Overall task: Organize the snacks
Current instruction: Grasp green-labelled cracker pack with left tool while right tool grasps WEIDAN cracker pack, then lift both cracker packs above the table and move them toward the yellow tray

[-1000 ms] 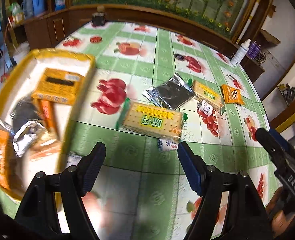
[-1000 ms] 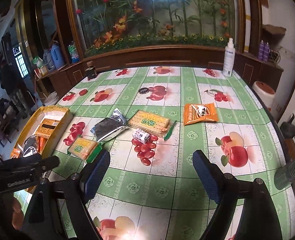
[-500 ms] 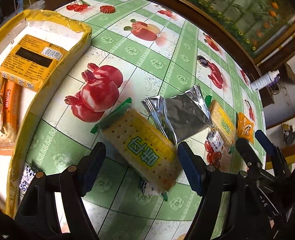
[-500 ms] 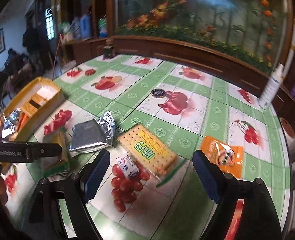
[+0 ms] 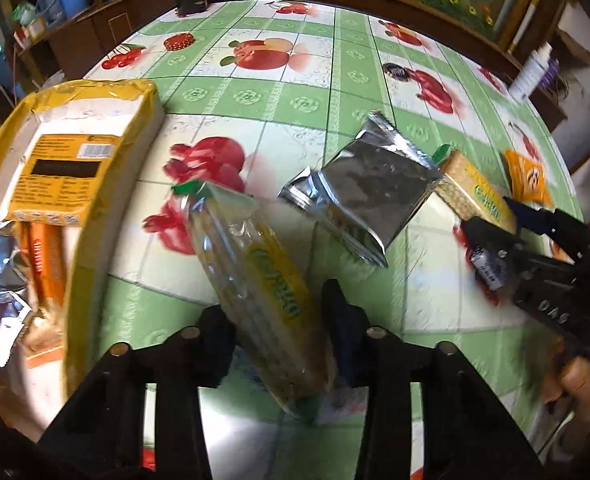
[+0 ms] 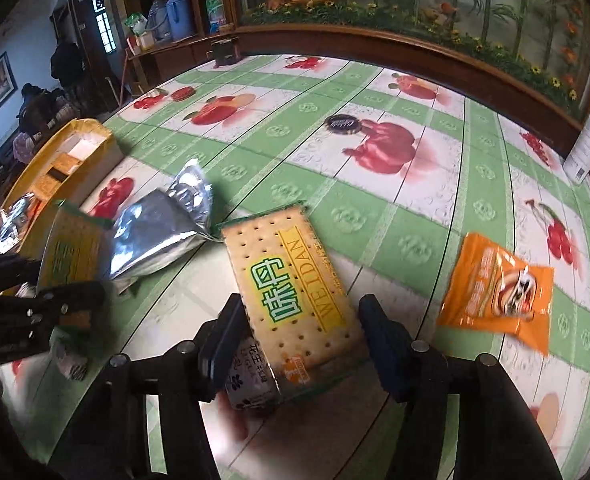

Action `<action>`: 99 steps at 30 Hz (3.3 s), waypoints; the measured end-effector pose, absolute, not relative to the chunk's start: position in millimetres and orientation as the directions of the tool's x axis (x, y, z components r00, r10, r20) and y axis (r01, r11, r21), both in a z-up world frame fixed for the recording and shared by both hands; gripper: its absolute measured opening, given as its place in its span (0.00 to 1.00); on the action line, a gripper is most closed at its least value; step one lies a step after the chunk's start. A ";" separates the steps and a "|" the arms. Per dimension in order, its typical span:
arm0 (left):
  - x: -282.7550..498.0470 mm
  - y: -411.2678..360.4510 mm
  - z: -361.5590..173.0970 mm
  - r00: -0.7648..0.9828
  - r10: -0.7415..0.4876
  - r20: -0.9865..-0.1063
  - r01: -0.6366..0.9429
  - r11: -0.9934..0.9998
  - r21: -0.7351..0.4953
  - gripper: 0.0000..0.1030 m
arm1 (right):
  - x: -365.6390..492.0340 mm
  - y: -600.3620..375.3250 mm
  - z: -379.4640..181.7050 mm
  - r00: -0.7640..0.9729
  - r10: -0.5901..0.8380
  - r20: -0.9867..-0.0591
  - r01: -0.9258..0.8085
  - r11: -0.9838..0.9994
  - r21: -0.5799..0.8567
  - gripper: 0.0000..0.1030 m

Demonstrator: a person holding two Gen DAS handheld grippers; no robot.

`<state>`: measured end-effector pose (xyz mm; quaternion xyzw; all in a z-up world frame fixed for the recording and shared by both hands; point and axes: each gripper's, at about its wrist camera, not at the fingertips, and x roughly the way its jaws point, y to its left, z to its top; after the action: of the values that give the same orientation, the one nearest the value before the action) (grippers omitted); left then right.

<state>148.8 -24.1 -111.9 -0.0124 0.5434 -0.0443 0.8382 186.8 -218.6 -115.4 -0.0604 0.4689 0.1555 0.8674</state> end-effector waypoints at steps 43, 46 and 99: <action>36.2 5.3 -35.4 0.595 -0.171 -0.785 0.136 0.984 -0.112 0.16 | -39.2 -176.4 18.7 0.806 0.042 -0.591 -0.099 0.993 -0.064 0.46; 26.9 6.9 -25.1 0.618 -0.171 -0.767 0.137 0.985 -0.108 0.16 | -47.5 -168.1 26.7 0.824 0.005 -0.566 -0.082 0.991 -0.110 0.46; -18.9 8.2 15.9 0.698 -0.156 -0.699 0.145 0.987 -0.074 0.16 | -77.2 -154.1 46.9 0.830 -0.206 -0.518 0.076 0.962 -0.262 0.46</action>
<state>-18.9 8.2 15.9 -0.0067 0.3797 -0.0816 0.9215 -77.2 -154.1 46.9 -0.1158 0.2816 -0.0743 0.9496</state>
